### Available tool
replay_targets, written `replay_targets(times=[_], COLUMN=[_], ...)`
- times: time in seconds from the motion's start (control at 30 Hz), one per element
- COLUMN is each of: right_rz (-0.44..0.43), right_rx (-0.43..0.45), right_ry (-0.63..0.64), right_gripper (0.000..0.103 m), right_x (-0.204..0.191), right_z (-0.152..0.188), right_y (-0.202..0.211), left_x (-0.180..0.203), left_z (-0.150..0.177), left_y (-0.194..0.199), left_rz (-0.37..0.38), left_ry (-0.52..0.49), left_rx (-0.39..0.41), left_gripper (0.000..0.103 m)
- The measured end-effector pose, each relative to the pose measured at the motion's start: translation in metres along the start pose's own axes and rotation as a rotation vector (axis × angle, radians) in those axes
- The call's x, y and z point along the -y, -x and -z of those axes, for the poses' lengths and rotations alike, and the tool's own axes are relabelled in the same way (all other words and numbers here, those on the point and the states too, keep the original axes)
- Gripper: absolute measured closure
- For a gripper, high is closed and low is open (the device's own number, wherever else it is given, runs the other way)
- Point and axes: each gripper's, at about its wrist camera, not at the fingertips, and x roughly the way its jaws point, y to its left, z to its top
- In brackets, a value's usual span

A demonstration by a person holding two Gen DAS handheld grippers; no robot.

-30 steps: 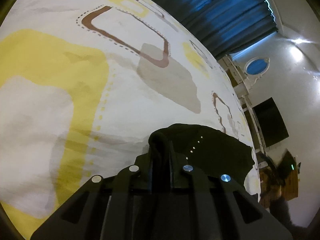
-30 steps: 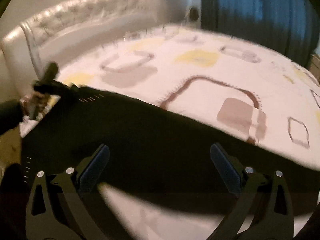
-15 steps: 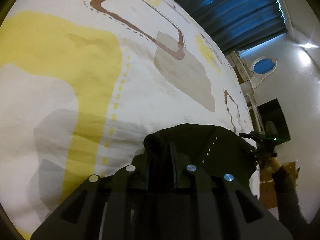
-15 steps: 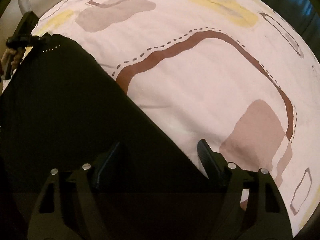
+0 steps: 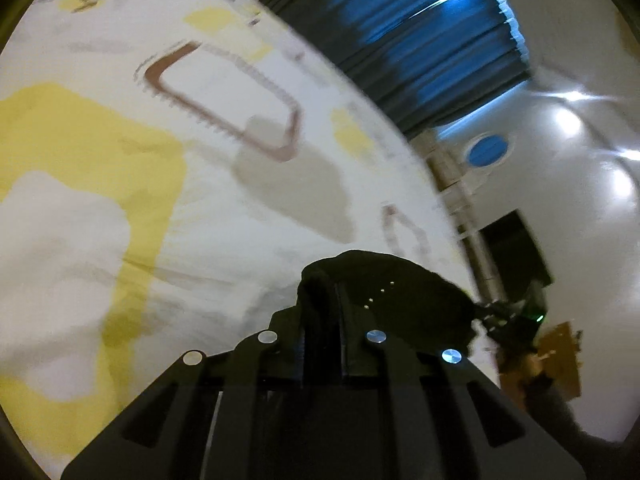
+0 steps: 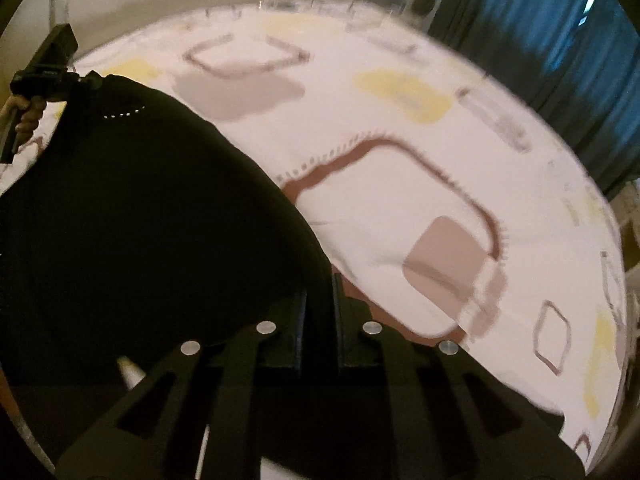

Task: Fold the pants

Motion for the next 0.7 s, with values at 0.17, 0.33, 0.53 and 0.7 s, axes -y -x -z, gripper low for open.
replay_targets(times=[0.17,0.33,0.53,0.7], right_rz=[0.083,0.118,0.122,0.128], right_rx=[0.12,0.173,0.146,0.09], right_ry=[-0.007,-0.051,-0.082,-0.11], right_gripper=[0.093,0.093,0.093,0.093], right_x=[-0.044,-0.094,-0.149,-0.175], right_z=[0.048,0.104,0.173,0.212], right_y=[0.081,0.129,0.138,0.123], left_x=[0.031,0.048,0.032,0.01], left_z=[0.041,0.099,0.163,0.195], left_y=[0.057,0.1,0.115,0.115], left_rz=[0.125,0.171,0.133,0.082], left_ry=[-0.027,-0.045,-0.023,0.036], left_rx=[0.054,0.046,-0.025,-0.079], left_gripper=[0.092,0.092,0.091,0.085])
